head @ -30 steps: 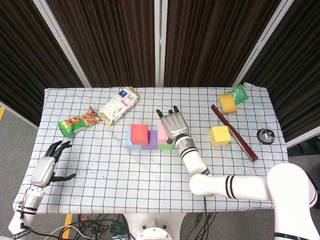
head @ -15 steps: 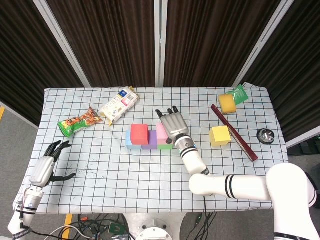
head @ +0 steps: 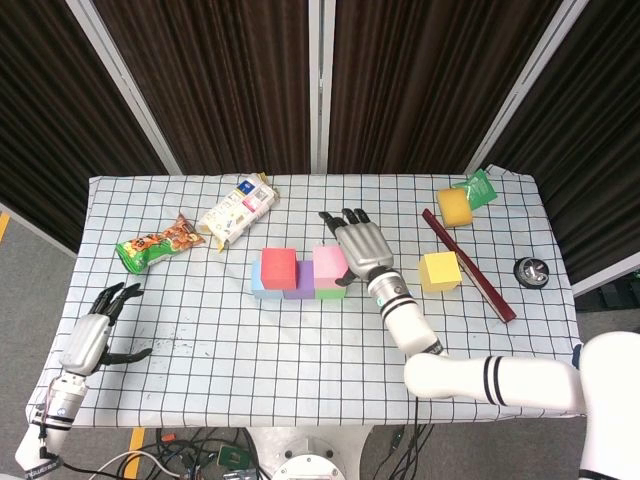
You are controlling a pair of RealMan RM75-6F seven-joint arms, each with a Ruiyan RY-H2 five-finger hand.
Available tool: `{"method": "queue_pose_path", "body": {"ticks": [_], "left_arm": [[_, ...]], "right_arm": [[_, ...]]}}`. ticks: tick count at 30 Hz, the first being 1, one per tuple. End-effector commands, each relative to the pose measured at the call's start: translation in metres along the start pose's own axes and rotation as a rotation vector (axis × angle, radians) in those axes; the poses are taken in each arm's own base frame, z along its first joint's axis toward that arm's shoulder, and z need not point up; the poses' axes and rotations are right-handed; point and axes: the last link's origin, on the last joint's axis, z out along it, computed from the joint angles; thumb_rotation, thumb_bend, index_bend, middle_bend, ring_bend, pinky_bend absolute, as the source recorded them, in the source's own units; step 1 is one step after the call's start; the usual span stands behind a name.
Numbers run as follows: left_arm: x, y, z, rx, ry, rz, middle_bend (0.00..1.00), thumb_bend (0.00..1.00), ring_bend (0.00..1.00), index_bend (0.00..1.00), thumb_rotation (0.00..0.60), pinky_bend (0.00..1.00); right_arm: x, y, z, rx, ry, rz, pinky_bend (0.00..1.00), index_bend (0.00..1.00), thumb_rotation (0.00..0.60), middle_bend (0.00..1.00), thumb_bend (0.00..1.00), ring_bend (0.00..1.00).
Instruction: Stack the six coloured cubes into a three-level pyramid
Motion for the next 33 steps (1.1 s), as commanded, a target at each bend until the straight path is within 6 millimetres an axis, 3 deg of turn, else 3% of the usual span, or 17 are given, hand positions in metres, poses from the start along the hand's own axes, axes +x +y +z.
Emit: {"method": "queue_pose_path", "body": {"ticks": [1,6,14,22,33], "left_arm": [[-0.002,0.001,0.0,0.0,-0.011,-0.002,0.17,0.0,0.0,0.07,0.6,0.03],[-0.007,0.003,0.001,-0.001,-0.025,-0.005,0.17,0.0,0.0,0.07,0.6,0.03],[-0.01,0.006,0.002,0.004,-0.034,0.012,0.17,0.0,0.0,0.07,0.6,0.03],[-0.011,0.006,0.004,0.003,-0.023,0.037,0.17,0.0,0.0,0.07,0.6,0.03],[-0.009,0.004,0.004,0.009,-0.018,0.033,0.17,0.0,0.0,0.07,0.6,0.03]], "right_arm": [[0.009,0.026,-0.021,0.024,0.034,0.117,0.0,0.0,0.6,0.13,0.0,0.0],[0.002,0.047,-0.032,0.096,0.079,0.321,0.0,0.0,0.6,0.08,0.0,0.0],[-0.037,0.074,-0.014,0.131,0.048,0.457,0.0,0.0,0.6,0.09,0.0,0.0],[-0.067,0.079,0.0,0.147,0.002,0.525,0.0,0.0,0.6,0.1,0.0,0.0],[-0.076,0.072,0.012,0.157,0.015,0.494,0.0,0.0,0.6,0.2,0.0,0.0]]}}
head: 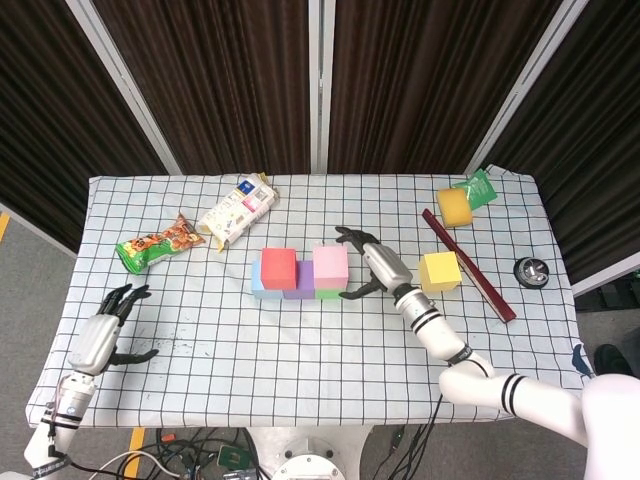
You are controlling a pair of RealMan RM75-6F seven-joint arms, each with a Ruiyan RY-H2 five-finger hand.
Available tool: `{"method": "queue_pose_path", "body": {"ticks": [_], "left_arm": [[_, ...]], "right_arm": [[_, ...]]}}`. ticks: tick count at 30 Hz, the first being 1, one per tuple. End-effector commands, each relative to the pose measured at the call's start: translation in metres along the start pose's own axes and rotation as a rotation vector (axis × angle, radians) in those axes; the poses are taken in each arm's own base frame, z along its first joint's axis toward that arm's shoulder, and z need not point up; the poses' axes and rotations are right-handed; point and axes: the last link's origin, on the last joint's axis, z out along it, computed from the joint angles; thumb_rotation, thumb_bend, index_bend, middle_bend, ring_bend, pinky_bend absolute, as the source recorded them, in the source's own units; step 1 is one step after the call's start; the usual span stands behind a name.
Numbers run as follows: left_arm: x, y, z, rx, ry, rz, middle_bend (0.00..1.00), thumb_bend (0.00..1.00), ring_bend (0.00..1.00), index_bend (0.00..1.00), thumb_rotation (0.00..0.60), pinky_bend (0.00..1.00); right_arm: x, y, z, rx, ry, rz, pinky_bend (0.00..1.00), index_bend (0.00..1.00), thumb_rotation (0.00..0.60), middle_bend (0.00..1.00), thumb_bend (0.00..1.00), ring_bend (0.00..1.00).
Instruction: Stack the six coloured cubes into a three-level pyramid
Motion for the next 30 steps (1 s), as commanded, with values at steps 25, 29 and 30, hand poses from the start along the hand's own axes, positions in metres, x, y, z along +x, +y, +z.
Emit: {"method": "queue_pose_path", "body": {"ticks": [25,29,30], "left_arm": [[0.002,-0.005,-0.001,0.006,0.003,-0.012,0.17,0.0,0.0,0.07,0.6,0.03],[0.003,-0.005,-0.001,0.008,0.005,-0.013,0.17,0.0,0.0,0.07,0.6,0.03],[0.003,-0.005,-0.001,0.008,0.005,-0.013,0.17,0.0,0.0,0.07,0.6,0.03]], "right_arm": [[0.002,-0.013,0.018,0.007,0.067,0.003,0.0,0.0,0.6,0.45,0.07,0.03],[0.001,-0.015,0.02,0.014,0.047,-0.001,0.0,0.0,0.6,0.45,0.07,0.03],[0.0,-0.015,0.021,0.014,0.042,0.0,0.0,0.0,0.6,0.45,0.07,0.03]]}}
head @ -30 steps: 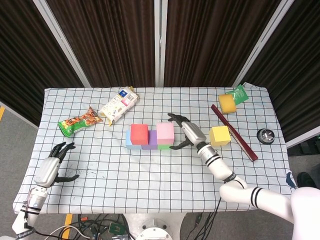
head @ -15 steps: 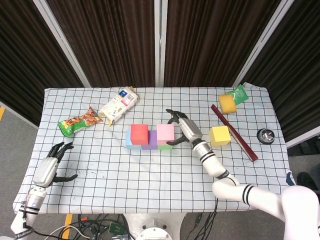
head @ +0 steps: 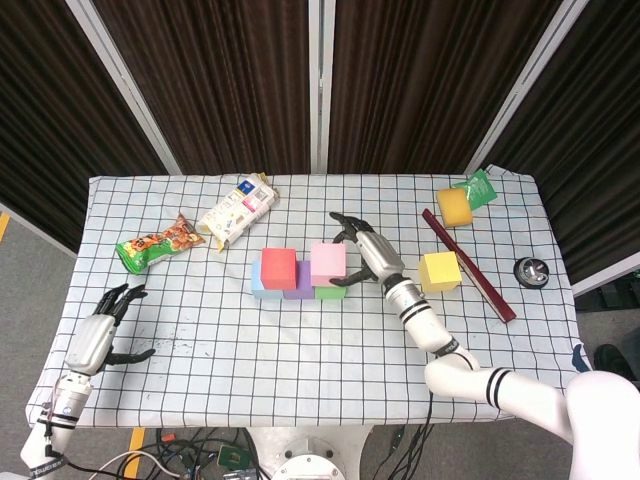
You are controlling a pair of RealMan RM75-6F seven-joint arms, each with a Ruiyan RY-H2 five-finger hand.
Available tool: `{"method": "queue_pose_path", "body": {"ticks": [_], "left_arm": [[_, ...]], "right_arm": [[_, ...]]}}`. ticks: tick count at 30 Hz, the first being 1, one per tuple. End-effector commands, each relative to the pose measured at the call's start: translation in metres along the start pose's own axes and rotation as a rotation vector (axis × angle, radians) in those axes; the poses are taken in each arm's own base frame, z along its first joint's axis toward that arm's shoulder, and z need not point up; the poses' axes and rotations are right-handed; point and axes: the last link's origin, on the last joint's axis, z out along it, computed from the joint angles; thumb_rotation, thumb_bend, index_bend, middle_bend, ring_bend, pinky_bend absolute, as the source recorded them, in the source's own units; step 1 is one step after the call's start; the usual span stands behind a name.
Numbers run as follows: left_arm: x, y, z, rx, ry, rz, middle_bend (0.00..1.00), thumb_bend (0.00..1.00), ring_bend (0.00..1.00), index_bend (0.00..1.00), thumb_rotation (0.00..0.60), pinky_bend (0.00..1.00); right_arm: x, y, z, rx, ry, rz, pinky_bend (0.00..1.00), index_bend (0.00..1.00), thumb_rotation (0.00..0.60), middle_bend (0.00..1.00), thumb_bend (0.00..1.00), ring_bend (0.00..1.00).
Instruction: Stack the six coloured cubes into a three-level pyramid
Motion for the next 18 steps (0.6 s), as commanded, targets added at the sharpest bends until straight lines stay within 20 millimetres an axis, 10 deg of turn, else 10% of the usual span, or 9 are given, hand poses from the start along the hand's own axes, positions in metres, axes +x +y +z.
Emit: {"method": "queue_pose_path", "body": {"ticks": [1,18], "left_arm": [[0.0,0.0,0.0,0.001,0.0,0.001,0.17,0.0,0.0,0.07,0.6,0.03],[0.002,-0.002,-0.001,0.004,0.001,0.0,0.17,0.0,0.0,0.07,0.6,0.03]], "right_arm": [[-0.002,0.0,0.002,0.002,-0.011,-0.001,0.0,0.0,0.6,0.45,0.07,0.03],[-0.013,-0.003,0.008,0.02,-0.031,-0.009,0.0,0.0,0.6,0.45,0.07,0.03]]}}
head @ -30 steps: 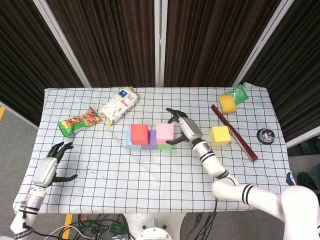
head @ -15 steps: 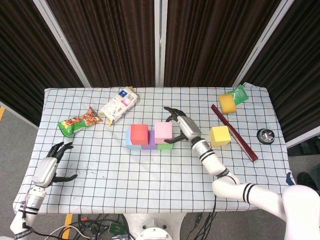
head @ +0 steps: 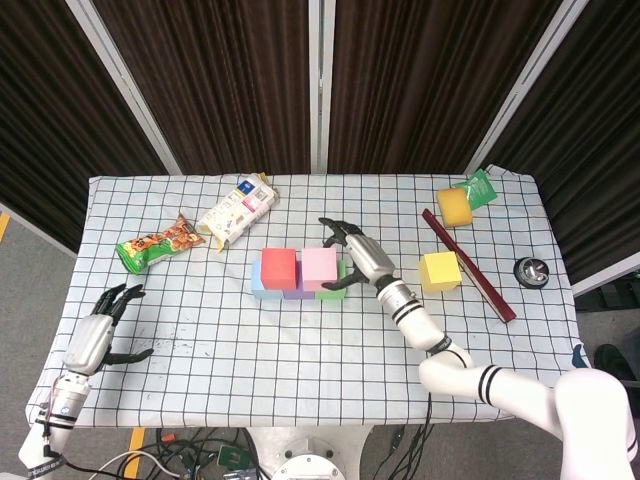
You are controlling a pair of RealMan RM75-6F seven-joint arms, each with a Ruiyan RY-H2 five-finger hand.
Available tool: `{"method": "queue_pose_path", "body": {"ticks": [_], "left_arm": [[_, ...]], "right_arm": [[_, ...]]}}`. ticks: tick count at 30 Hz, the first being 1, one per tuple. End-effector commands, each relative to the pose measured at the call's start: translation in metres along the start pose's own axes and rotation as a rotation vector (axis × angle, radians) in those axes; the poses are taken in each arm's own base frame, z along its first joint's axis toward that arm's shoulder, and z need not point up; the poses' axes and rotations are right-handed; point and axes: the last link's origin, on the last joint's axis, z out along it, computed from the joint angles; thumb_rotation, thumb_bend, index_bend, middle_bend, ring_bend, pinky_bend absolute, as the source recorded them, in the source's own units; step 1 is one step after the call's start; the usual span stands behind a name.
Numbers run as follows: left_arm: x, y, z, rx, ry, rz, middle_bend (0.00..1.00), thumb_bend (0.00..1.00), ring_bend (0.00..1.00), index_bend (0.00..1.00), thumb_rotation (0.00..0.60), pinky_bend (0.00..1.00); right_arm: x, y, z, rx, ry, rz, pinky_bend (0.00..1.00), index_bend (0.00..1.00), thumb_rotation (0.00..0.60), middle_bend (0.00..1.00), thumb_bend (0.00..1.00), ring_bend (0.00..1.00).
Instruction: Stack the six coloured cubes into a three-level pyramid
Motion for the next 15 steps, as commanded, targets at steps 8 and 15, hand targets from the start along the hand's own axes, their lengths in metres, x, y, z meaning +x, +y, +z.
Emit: {"method": "queue_pose_path", "body": {"ticks": [8,15], "left_arm": [[0.001,-0.0008,0.0001,0.001,0.002,-0.001,0.17,0.0,0.0,0.07,0.6,0.03],[0.0019,-0.0013,0.0001,0.001,0.002,-0.001,0.17,0.0,0.0,0.07,0.6,0.03]], "right_arm": [[-0.002,-0.0011,0.0022,0.0,0.006,0.004,0.0,0.0,0.6,0.45,0.07,0.03],[-0.0027,-0.0024,0.0028,0.001,0.004,0.006,0.0,0.0,0.6,0.45,0.07,0.03]]}}
